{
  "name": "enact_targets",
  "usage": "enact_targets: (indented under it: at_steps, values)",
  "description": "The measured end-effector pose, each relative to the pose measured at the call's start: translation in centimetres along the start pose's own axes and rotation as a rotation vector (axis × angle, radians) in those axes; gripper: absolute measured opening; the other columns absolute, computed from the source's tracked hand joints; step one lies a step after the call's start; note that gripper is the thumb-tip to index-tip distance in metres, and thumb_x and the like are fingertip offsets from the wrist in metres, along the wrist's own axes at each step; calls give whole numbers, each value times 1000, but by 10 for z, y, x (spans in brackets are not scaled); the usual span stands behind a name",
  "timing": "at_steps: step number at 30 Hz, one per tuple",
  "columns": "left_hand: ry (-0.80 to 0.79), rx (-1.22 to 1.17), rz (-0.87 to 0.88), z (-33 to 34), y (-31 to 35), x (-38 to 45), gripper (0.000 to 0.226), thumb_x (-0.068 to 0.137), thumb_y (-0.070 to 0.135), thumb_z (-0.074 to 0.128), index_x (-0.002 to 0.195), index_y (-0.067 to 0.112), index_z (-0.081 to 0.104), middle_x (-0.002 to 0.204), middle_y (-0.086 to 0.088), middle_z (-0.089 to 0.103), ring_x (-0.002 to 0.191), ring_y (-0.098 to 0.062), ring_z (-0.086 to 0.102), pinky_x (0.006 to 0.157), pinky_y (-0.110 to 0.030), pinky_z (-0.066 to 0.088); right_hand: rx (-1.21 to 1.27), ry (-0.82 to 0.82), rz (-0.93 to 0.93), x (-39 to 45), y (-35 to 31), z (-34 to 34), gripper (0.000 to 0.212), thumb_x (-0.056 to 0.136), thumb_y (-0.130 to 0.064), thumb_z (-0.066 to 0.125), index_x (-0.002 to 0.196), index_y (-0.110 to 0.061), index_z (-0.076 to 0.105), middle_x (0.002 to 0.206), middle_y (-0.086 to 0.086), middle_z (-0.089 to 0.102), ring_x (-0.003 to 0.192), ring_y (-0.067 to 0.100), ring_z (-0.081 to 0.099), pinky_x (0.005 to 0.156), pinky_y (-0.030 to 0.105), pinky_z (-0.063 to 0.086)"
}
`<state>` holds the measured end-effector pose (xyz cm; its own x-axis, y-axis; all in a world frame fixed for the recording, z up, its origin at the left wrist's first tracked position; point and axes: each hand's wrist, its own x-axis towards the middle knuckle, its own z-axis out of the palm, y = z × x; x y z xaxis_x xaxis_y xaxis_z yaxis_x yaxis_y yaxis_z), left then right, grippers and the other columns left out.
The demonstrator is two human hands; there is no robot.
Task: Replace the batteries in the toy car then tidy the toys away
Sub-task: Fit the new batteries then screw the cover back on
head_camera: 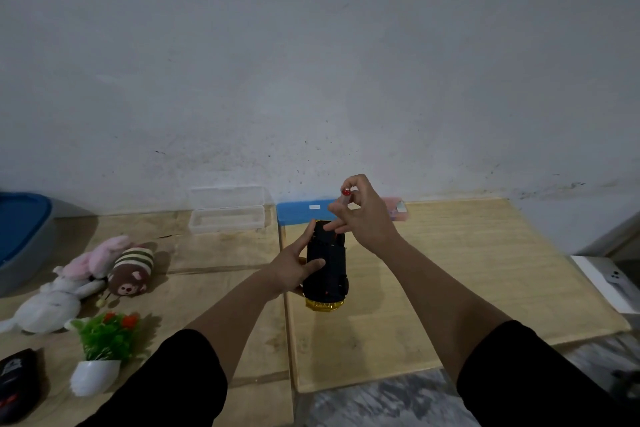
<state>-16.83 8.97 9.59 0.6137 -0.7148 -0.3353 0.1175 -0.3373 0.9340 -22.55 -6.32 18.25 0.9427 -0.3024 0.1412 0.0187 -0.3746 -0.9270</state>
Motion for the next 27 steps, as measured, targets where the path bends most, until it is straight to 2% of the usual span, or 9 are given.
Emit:
enact_targets:
  at_steps: [3, 7, 10, 13, 16, 18, 19, 22, 27]
  values:
    - [20, 21, -11, -2, 0, 1, 80, 92, 26, 59, 142, 56, 5, 132, -8, 53, 103, -25, 63, 72, -43, 60, 4, -59, -27, -1, 3, -1, 32, 97, -15, 48, 125, -28, 41, 101, 7, 56, 74, 16, 72, 73, 26, 59]
    - [-52, 46, -9, 2, -1, 2, 83, 90, 30, 61, 141, 59, 3, 136, -8, 50, 108, -27, 61, 75, -44, 59, -106, -30, -19, 3, 4, -2, 14, 93, -14, 54, 105, -21, 51, 99, 6, 59, 63, 18, 70, 65, 28, 58]
    - [-88, 31, 13, 7, 0, 1, 85, 87, 36, 63, 140, 59, 1, 136, -6, 50, 110, -26, 60, 79, -46, 58, -306, 36, -96, 8, 4, 0, 19, 89, -18, 62, 99, -19, 46, 93, 0, 57, 65, 17, 61, 65, 29, 51]
    - [-73, 20, 22, 5, 2, 4, 84, 87, 36, 62, 140, 59, 1, 135, -6, 51, 109, -26, 61, 77, -45, 58, -342, 94, -158, 14, 0, -2, 23, 91, -15, 56, 111, -14, 45, 84, 3, 53, 71, 15, 51, 67, 25, 42]
    - [-42, 10, 22, 0, 5, 6, 82, 90, 32, 60, 139, 60, 1, 129, -3, 54, 103, -22, 63, 74, -43, 59, -339, 50, -126, 14, 5, -6, 27, 98, -14, 41, 124, -19, 43, 79, 5, 54, 65, 20, 56, 66, 32, 47]
    - [-12, 9, 17, -1, 7, 8, 81, 93, 26, 57, 140, 60, 0, 129, -4, 55, 103, -23, 63, 70, -40, 60, -416, -26, -86, 12, 19, -8, 33, 99, -11, 33, 128, -22, 45, 86, -5, 54, 65, 9, 52, 65, 28, 43]
    - [-1, 12, 20, -1, 7, 9, 81, 94, 25, 57, 140, 59, 0, 130, -4, 55, 104, -24, 63, 68, -39, 60, -458, -60, -53, 10, 29, -8, 35, 98, -11, 35, 129, -23, 47, 95, -1, 56, 70, 9, 51, 67, 27, 39]
    - [8, 9, 35, 0, 8, 11, 81, 94, 26, 56, 142, 57, -1, 127, 1, 52, 106, -23, 61, 68, -38, 60, -537, -145, 27, 1, 51, -7, 40, 95, -24, 50, 135, -29, 46, 120, 12, 58, 97, 20, 56, 76, 26, 35]
    - [-5, -20, 51, 7, 5, 13, 80, 92, 31, 57, 141, 58, 0, 127, 5, 49, 106, -19, 60, 71, -37, 59, -574, -194, 162, -8, 70, -6, 60, 90, -41, 55, 144, -39, 28, 132, 13, 52, 121, 26, 51, 89, 27, 37]
